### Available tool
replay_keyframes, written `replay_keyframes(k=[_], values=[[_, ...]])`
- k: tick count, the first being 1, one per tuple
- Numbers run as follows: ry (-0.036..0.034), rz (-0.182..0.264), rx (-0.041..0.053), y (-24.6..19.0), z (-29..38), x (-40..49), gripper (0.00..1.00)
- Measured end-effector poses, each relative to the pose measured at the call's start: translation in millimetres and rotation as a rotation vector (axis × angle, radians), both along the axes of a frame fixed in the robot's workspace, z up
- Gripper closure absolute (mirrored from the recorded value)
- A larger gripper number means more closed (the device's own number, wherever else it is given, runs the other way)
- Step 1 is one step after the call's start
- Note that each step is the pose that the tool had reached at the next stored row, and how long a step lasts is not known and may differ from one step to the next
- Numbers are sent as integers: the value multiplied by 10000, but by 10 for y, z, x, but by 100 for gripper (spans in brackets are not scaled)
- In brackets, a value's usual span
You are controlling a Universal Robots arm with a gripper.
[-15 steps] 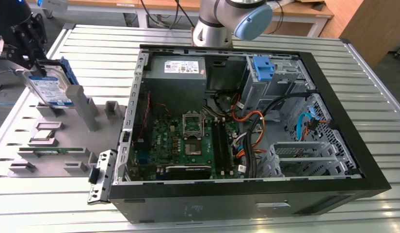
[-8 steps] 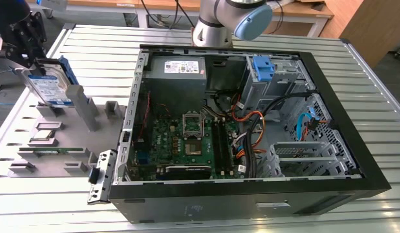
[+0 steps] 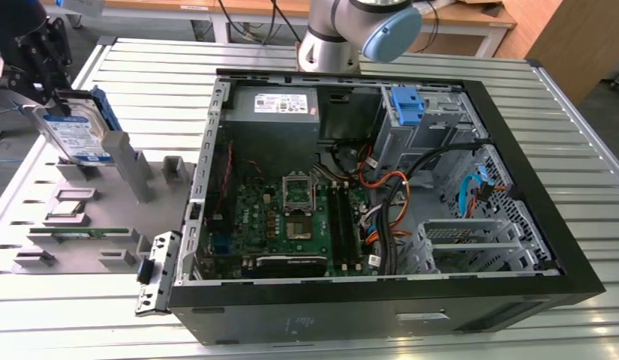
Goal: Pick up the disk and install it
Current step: 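Pick up the disk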
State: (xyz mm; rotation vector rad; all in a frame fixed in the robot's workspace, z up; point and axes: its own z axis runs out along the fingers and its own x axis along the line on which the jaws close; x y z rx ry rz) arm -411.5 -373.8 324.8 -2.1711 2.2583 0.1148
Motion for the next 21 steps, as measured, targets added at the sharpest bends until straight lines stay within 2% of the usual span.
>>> replay_keyframes(k=[9, 21], values=[[-1, 0, 1, 0, 43, 0, 65], [-1, 0, 1, 0, 133, 0, 65]])
